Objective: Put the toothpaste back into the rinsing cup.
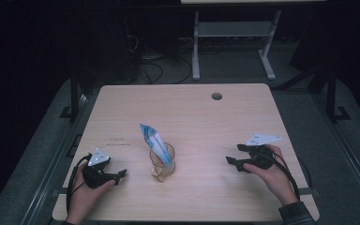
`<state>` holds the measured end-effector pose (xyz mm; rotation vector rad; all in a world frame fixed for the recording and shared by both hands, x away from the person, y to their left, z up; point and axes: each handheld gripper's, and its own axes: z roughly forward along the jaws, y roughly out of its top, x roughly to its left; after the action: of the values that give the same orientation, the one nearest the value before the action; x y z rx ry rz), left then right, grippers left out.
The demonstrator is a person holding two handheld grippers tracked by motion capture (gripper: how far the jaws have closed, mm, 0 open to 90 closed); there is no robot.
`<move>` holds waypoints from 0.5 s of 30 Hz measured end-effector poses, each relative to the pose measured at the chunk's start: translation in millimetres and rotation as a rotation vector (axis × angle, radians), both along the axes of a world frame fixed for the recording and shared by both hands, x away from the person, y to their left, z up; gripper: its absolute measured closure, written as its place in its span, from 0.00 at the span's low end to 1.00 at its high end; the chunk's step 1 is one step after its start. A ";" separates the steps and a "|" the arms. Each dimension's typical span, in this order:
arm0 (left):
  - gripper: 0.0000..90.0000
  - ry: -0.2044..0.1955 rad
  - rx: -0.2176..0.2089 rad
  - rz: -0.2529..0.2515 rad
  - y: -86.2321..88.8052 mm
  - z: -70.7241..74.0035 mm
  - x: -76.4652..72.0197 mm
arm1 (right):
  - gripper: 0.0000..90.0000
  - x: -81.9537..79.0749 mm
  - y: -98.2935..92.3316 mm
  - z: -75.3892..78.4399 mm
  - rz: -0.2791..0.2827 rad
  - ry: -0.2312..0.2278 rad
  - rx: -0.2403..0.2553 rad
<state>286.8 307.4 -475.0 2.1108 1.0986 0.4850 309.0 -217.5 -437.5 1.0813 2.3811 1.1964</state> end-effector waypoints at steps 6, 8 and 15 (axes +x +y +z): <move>0.15 0.000 0.001 0.000 0.0 0.0 -0.1 | 0.29 -7.4 -11.7 -8.2 -0.034 0.016 -0.018; 0.15 0.000 0.001 -0.001 0.1 0.1 -0.1 | 0.26 -9.8 -15.6 -11.5 -0.050 0.017 -0.029; 0.15 0.001 -0.001 -0.001 0.0 0.0 -0.5 | 0.23 -18.2 -32.4 -24.3 -0.110 0.027 -0.069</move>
<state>286.3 307.4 -475.0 2.1104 1.0986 0.4829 290.8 -249.9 -461.8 1.1967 2.3314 1.0611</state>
